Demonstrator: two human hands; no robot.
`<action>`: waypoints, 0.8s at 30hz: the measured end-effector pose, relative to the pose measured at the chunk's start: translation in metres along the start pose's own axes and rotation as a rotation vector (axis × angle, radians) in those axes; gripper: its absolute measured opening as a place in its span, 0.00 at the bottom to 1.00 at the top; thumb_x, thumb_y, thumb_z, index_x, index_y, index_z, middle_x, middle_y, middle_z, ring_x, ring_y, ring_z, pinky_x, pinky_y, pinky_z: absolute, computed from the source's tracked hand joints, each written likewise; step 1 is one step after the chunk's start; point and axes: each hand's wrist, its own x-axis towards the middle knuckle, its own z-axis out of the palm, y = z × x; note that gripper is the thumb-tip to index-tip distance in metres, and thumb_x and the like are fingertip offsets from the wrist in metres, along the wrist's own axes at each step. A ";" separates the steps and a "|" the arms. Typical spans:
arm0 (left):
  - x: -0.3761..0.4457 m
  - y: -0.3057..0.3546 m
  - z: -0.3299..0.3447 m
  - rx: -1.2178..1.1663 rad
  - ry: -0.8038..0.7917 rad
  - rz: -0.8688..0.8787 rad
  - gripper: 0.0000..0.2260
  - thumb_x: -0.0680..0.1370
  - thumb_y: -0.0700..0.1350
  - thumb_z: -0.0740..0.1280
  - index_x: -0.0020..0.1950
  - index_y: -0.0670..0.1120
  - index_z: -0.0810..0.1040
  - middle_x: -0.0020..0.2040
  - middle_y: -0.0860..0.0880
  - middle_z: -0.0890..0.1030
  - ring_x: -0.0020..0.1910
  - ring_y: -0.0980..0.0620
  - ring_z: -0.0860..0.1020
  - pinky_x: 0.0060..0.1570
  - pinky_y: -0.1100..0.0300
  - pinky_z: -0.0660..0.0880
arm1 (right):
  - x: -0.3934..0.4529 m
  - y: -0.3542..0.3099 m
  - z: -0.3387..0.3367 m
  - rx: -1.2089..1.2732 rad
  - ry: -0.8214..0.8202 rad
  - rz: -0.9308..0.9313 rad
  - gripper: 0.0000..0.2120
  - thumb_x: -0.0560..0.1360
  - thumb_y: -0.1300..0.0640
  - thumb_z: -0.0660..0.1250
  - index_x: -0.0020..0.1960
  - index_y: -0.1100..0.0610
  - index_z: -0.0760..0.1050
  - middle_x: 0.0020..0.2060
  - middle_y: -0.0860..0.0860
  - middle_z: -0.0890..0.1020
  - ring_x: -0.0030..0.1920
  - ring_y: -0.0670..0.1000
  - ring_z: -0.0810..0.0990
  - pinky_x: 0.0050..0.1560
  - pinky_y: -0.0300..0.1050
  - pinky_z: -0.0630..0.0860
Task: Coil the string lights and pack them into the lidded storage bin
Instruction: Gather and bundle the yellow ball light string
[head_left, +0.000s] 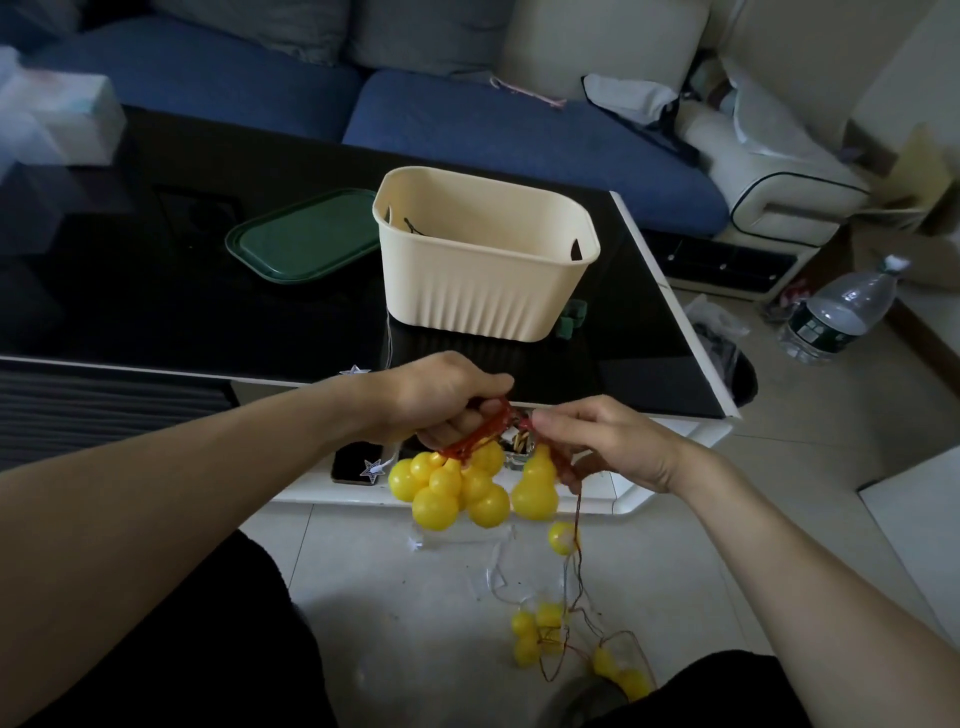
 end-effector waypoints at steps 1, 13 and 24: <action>-0.001 0.000 -0.002 -0.022 0.034 0.007 0.20 0.85 0.53 0.54 0.34 0.48 0.64 0.24 0.52 0.58 0.20 0.55 0.53 0.21 0.66 0.51 | 0.000 0.002 -0.002 0.012 0.002 0.009 0.25 0.75 0.37 0.66 0.43 0.60 0.81 0.34 0.55 0.80 0.36 0.54 0.78 0.40 0.47 0.77; 0.002 0.002 -0.005 -0.175 0.253 0.069 0.19 0.84 0.51 0.56 0.34 0.47 0.65 0.25 0.51 0.58 0.22 0.54 0.54 0.23 0.64 0.51 | 0.008 0.043 -0.024 -0.305 0.039 0.258 0.03 0.77 0.58 0.72 0.50 0.56 0.82 0.43 0.50 0.87 0.48 0.48 0.84 0.58 0.51 0.78; 0.005 -0.006 -0.006 0.032 0.078 -0.119 0.20 0.85 0.53 0.54 0.34 0.47 0.65 0.26 0.50 0.57 0.23 0.53 0.53 0.24 0.63 0.51 | 0.003 0.027 -0.022 -0.200 0.439 -0.097 0.04 0.78 0.59 0.71 0.44 0.54 0.81 0.36 0.52 0.85 0.39 0.53 0.85 0.41 0.48 0.83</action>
